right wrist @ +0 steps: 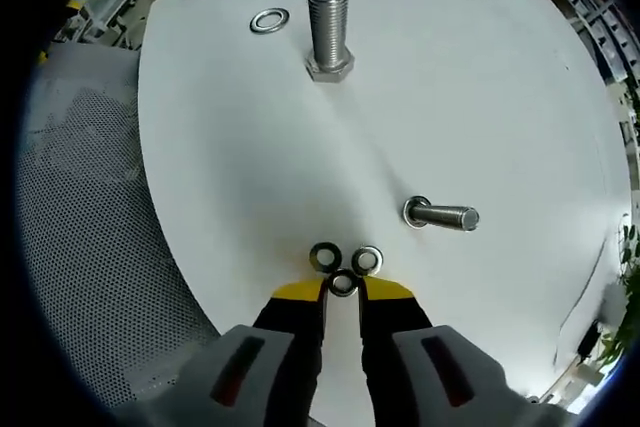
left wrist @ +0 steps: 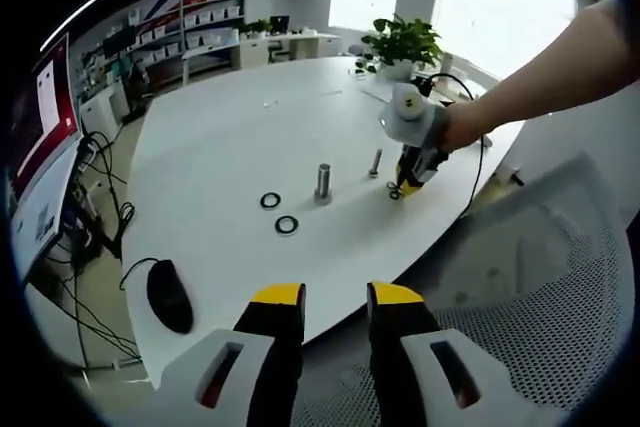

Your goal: Place the washer onto the threaded stud by aligning its center hole with the stud, sliding it down to the base, and recovering from edge contact or off-axis alignment until the washer reaches the visible bottom stop.

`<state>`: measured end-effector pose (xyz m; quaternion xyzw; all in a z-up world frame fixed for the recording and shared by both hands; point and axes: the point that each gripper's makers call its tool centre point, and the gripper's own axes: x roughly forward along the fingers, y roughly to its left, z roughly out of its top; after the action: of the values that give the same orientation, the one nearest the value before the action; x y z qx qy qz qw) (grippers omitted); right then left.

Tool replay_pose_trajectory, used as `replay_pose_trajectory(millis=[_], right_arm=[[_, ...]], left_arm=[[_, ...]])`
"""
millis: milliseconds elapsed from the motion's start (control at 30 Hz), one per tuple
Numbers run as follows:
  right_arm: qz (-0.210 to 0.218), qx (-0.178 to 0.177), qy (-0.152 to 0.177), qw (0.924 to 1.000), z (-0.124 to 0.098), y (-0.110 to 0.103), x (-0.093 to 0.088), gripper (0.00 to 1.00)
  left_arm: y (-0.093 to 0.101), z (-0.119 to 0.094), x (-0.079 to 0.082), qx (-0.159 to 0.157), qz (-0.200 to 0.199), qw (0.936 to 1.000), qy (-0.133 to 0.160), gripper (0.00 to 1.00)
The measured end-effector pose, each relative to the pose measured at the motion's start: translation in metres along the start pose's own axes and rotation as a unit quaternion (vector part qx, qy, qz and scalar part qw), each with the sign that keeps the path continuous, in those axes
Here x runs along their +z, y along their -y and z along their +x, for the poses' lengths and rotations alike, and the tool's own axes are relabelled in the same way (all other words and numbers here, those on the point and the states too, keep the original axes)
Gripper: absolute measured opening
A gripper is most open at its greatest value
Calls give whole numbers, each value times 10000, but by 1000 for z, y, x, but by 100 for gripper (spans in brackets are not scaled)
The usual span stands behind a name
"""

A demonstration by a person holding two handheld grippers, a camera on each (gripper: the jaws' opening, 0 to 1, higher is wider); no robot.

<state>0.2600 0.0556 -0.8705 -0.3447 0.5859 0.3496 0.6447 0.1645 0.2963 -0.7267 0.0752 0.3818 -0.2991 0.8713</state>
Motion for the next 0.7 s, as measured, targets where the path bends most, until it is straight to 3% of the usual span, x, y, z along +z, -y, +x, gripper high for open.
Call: replay_pose_trajectory(millis=[233, 333, 400, 500, 700], right_arm=[[257, -196, 174, 9993, -1, -2, 0, 15], [726, -136, 473, 9961, -2, 0, 2, 15], [722, -189, 558, 9957, -2, 0, 1, 15], [864, -295, 964, 9911, -2, 0, 0, 14], [819, -222, 892, 9924, -1, -1, 2, 14]], left_arm=[[1, 0, 0, -27, 26, 10000, -23, 22], [1, 0, 0, -27, 33, 10000, -12, 22], [1, 0, 0, -23, 30, 10000, -7, 22], [0, -1, 1, -3, 22, 10000, 40, 22], [0, -2, 4, 2, 35, 9999, 111, 22]])
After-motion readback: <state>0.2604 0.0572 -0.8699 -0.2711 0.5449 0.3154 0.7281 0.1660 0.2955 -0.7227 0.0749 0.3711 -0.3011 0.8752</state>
